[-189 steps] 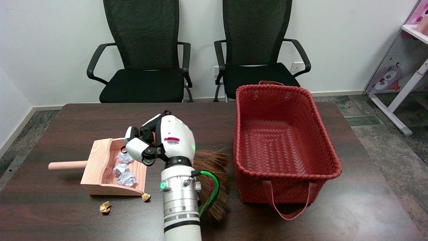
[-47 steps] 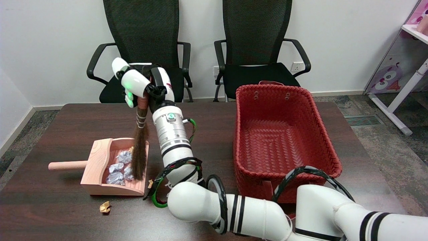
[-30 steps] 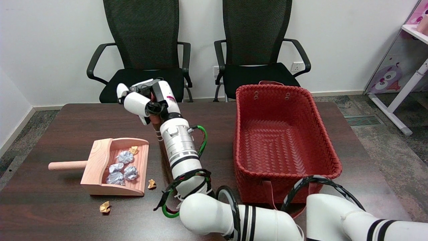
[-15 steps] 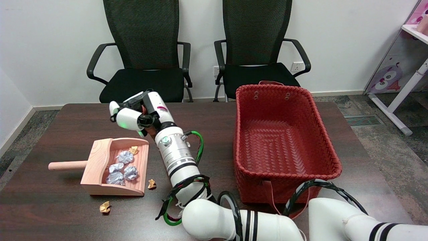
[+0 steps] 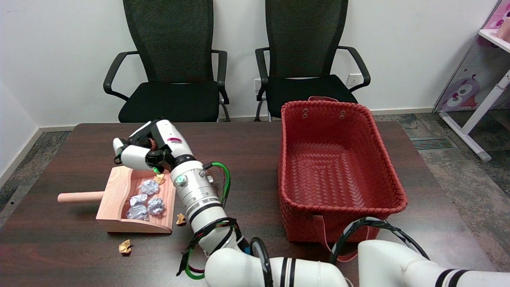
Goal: Sweep the paper ball into the dustpan.
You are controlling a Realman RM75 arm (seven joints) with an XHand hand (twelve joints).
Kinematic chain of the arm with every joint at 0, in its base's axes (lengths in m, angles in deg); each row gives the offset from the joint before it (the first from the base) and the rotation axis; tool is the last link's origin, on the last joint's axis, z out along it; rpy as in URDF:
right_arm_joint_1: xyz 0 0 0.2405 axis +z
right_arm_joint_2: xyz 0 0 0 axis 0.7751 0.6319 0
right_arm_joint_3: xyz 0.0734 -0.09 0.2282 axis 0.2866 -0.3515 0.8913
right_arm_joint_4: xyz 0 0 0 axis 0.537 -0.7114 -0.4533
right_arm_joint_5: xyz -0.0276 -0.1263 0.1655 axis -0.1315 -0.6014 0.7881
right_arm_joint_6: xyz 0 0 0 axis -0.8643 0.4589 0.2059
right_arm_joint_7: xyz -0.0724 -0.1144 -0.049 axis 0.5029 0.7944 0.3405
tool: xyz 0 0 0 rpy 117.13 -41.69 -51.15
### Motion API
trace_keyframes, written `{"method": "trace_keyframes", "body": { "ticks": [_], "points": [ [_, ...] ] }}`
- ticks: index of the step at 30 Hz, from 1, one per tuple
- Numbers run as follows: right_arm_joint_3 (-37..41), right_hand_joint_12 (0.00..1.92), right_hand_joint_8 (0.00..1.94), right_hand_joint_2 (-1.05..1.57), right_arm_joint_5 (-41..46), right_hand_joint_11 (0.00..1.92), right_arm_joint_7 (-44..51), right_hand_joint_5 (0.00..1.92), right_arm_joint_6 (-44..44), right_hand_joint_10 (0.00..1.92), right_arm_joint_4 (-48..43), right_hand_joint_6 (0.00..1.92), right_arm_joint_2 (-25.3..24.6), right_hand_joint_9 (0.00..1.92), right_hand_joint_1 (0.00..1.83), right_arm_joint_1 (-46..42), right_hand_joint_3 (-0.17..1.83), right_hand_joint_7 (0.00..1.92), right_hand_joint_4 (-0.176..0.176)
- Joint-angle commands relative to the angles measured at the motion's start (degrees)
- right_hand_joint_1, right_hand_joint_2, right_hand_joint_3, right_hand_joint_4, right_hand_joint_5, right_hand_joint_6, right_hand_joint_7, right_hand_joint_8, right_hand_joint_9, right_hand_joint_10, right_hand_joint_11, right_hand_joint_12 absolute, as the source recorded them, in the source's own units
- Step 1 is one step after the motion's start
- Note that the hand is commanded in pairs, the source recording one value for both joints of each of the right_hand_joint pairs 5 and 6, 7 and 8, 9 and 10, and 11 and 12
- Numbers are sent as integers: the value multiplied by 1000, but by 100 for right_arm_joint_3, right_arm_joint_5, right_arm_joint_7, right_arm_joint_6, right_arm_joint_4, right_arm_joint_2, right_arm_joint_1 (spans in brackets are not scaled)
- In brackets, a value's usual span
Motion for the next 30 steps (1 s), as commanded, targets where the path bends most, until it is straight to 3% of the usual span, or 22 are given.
{"method": "trace_keyframes", "body": {
  "ticks": [1,7,30],
  "points": [
    [-39,1920,1920,1571,-607,1920,-940,1920,-171,1920,-1041,1920,-565,1920,969,26,1464,1920,176],
    [-100,1920,1920,1559,-616,1920,-1960,1920,-188,1920,-1284,1920,-653,1920,911,60,1520,1920,176],
    [-21,1920,1920,1374,-607,1920,-4474,1920,-268,1920,-2358,1920,-854,1920,915,746,1512,1920,176]
  ]
}}
